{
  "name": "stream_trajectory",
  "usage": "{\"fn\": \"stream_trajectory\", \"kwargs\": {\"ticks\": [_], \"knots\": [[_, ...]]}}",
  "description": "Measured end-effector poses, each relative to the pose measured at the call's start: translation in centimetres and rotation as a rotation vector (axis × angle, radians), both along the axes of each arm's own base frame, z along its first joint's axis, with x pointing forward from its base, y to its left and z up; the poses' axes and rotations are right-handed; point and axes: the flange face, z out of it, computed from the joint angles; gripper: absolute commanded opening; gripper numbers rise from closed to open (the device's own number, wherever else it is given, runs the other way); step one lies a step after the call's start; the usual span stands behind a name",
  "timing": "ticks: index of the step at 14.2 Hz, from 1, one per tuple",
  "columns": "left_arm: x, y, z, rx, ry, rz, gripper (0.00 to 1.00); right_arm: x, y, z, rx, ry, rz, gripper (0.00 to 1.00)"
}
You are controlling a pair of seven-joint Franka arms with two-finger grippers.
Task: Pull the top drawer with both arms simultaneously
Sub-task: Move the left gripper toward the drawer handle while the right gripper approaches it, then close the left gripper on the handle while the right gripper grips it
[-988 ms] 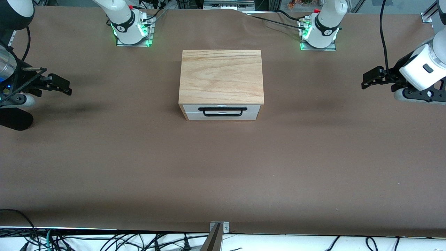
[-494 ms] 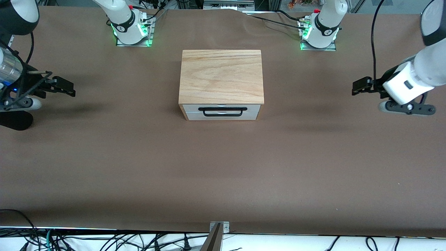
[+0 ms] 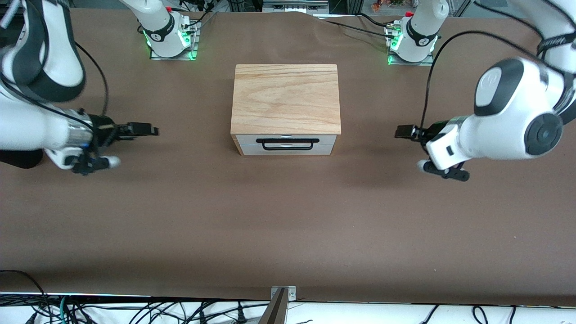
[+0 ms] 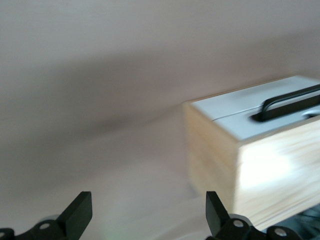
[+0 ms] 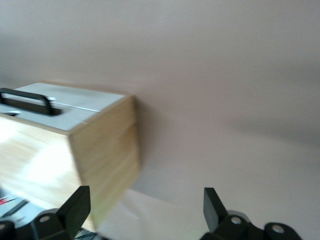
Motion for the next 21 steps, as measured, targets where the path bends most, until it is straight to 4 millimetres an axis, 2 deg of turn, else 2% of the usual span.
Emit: {"fn": "stream_trajectory", "kwargs": {"ticks": [3,5,7,9,11,12,13,15,16,21], "knots": [[2.4,-2.4,-4.1,-0.197,0.004,0.118,1.00,1.0,5.5,-6.7,0.246,0.126,-0.079,1.00],[3.7,-4.4,-6.6,-0.354,-0.015,0.176,1.00,1.6,8.8,-10.4,0.380,0.149,-0.137,1.00],[4.4,-5.9,-9.6,-0.531,-0.035,0.179,1.00,1.7,12.7,-12.6,0.506,0.134,-0.157,1.00],[4.4,-6.4,-13.0,-0.664,-0.050,0.169,1.00,1.0,16.6,-14.2,0.582,0.082,-0.122,1.00],[4.0,-6.6,-16.0,-0.760,-0.071,0.181,1.00,0.1,19.5,-15.5,0.632,0.026,-0.070,0.99],[3.4,-6.7,-17.3,-0.808,-0.084,0.191,1.00,-0.2,20.4,-16.2,0.658,0.011,-0.054,0.90],[2.7,-6.9,-18.5,-0.850,-0.095,0.201,1.00,-0.4,20.8,-17.0,0.686,-0.006,-0.040,0.87],[1.1,-7.6,-20.6,-0.913,-0.106,0.218,0.99,-0.6,20.8,-18.5,0.735,-0.056,-0.007,0.87],[0.4,-8.1,-21.4,-0.934,-0.108,0.220,0.97,-0.6,20.6,-19.3,0.757,-0.080,0.006,0.82],[-2.7,-11.1,-23.7,-0.981,-0.098,0.201,0.84,-1.5,20.3,-22.9,0.863,-0.170,0.018,0.50]]}}
